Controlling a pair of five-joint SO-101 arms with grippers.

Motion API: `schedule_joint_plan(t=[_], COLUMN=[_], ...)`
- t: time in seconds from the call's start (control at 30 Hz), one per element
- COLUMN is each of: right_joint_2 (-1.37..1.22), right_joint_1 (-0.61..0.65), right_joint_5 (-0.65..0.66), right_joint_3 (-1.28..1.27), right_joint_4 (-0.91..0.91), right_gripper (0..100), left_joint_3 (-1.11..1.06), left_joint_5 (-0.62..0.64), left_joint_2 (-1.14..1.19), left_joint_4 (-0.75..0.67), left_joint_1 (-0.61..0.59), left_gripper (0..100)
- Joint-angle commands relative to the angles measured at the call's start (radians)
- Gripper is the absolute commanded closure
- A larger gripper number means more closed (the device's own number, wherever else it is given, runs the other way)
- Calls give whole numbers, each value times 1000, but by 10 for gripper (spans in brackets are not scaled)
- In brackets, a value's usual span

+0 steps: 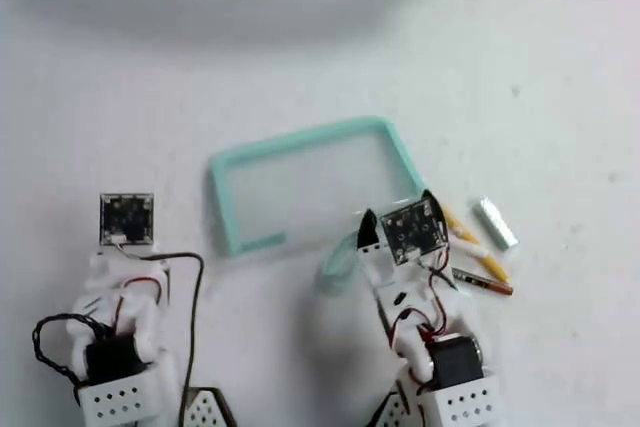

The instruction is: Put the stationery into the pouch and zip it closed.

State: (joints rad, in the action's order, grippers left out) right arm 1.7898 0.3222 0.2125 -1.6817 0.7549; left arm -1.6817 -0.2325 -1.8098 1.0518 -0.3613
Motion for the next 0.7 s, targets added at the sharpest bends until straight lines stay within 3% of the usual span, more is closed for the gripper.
schedule_joint_plan(t=[0.0,0.2,0.33,0.47,0.67], right_joint_2=[-12,-12,-12,-12,-12], right_joint_1=[-16,-12,-10,1,65], right_joint_5=[106,163,164,227,279], right_joint_3=[-9,-9,-9,-9,-9], right_joint_4=[-16,4,5,31,70], right_gripper=[701,701,701,701,701], left_joint_3=[12,12,6,6,6], left_joint_5=[-12,-15,-81,-38,-107], left_joint_2=[-15,-15,-15,-15,-15], left_joint_4=[-25,-43,12,72,84], left_joint_1=[-15,12,96,101,101], left_gripper=[973,959,813,657,653])
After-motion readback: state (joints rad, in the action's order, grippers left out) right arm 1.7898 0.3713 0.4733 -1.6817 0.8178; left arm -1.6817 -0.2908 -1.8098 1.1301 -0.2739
